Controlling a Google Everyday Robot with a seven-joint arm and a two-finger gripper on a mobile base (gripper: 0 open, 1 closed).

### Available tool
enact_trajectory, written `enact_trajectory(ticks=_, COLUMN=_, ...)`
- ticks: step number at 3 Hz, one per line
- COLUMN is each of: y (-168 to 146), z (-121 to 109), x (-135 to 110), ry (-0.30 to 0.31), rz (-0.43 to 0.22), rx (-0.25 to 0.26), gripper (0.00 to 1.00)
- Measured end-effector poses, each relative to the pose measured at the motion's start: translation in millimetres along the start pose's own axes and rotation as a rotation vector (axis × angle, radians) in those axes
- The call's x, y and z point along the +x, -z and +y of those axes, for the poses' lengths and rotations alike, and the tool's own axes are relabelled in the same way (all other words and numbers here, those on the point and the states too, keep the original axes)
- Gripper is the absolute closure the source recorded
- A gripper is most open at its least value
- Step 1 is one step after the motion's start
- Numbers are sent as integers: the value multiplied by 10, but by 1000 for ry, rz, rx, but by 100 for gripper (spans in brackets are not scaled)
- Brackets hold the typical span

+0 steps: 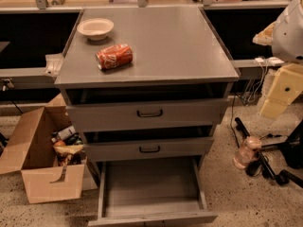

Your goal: Place coke can into bottom drawer

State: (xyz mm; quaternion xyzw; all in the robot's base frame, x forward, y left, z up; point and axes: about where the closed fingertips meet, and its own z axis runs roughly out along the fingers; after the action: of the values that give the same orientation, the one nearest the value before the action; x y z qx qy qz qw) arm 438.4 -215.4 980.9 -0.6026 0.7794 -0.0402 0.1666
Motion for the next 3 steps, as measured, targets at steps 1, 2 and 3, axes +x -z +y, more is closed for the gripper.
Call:
enact_trajectory(ticks=1, y=0, z=0, x=0, ry=0, rz=0, rx=0, gripper=0)
enact_trajectory(ticks=2, y=-119, z=-175, x=-129, ry=40, rz=-26, rx=18, gripper=0)
enact_trajectory(ticks=3, y=-347, z=-581, x=-436, ry=104, rz=-112, rx=30, gripper=0)
